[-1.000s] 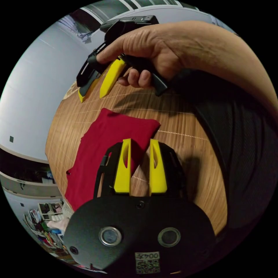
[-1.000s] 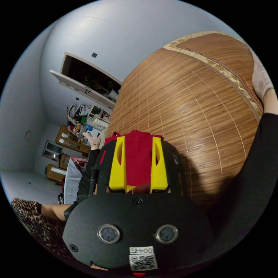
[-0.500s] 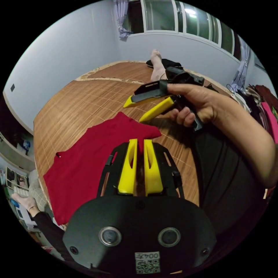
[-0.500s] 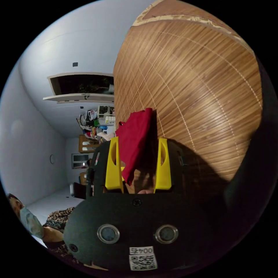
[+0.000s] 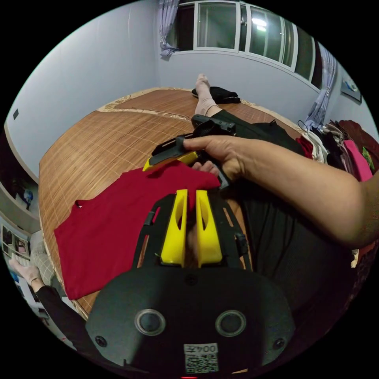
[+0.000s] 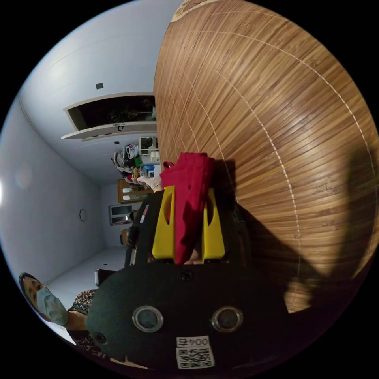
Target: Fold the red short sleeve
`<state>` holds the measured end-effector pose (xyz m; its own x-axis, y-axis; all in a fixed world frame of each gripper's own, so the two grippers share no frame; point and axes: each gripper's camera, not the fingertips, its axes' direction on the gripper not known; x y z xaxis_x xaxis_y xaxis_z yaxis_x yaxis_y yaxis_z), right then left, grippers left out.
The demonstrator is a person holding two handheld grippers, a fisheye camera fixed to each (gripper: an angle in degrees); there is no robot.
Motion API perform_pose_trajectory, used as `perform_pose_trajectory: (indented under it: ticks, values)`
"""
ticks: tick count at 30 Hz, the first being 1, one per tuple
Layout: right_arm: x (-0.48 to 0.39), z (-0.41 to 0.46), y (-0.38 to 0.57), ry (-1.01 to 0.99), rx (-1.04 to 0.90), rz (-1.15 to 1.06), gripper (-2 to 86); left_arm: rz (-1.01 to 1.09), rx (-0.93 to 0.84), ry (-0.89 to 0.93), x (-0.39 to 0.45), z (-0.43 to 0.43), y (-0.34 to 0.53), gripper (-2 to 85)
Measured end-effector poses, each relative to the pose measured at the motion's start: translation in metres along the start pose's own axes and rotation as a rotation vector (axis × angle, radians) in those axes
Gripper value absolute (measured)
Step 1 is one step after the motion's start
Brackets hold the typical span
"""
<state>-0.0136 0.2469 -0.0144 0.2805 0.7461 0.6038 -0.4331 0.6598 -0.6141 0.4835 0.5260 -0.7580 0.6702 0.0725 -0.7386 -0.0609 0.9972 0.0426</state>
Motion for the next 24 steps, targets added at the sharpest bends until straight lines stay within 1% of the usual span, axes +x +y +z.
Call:
perform_pose_trajectory:
  ticks: [3,6,9,14,15,20,24]
  values:
    - [-0.001,0.005,0.004,0.065,0.026,-0.008,4.7,-0.032,0.004,0.027,-0.021,-0.011,0.010,2.3]
    - [-0.009,0.009,0.012,0.047,0.047,-0.057,4.1,-0.084,0.017,0.070,-0.049,-0.025,0.021,2.3]
    - [-0.015,0.008,0.030,0.021,0.067,-0.068,3.9,-0.183,0.041,0.183,-0.083,-0.043,0.038,2.4]
    - [-0.027,0.002,0.070,-0.069,0.152,-0.043,3.8,-0.372,0.110,0.433,-0.150,-0.078,0.087,2.5]
    - [-0.030,0.003,0.074,-0.065,0.162,-0.041,3.8,-0.392,0.117,0.455,-0.158,-0.082,0.093,2.5]
    - [-0.064,0.036,0.098,-0.050,0.238,-0.039,3.8,-0.571,0.185,0.584,-0.246,-0.118,0.151,2.6]
    - [-0.088,0.076,0.097,-0.041,0.248,-0.038,3.8,-0.670,0.259,0.620,-0.308,-0.146,0.196,2.6]
